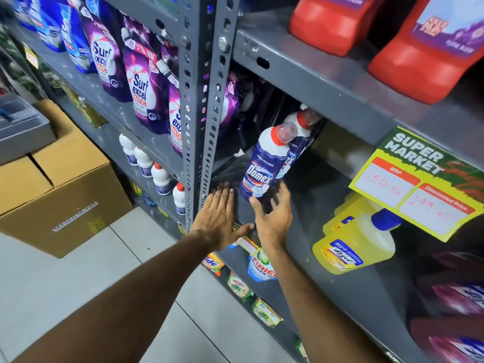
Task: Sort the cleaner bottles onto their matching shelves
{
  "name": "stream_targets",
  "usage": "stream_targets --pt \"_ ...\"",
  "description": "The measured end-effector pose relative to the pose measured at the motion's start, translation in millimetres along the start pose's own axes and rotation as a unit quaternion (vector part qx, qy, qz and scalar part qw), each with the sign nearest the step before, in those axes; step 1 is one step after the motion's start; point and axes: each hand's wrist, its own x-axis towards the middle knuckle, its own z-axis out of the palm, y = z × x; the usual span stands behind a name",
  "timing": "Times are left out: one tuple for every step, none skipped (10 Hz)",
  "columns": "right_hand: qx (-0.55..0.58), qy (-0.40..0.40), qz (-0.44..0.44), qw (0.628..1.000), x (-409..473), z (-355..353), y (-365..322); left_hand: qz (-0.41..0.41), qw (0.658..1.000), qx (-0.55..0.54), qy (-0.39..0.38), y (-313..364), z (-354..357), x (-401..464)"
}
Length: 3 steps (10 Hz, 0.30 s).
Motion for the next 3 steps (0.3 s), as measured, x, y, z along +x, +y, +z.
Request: stream_targets --pt "-0.096 0.015 -0.051 0.994 -14.9 -12.3 -21.3 -0.001 1.000 -0.004 -0.025 0.8 -14.5 -4.6" --pt "-0.149 -0.007 -0.091 0.985 -30.8 -30.0 -50.8 0.021 1.000 -0.009 0.006 2.0 -39.4 -18.7" --pt "-0.145 -0.035 -0.121 0.981 -53.1 -42.5 -90.0 0.046 0.995 -0.049 0.075 -0.5 -70.6 -44.8"
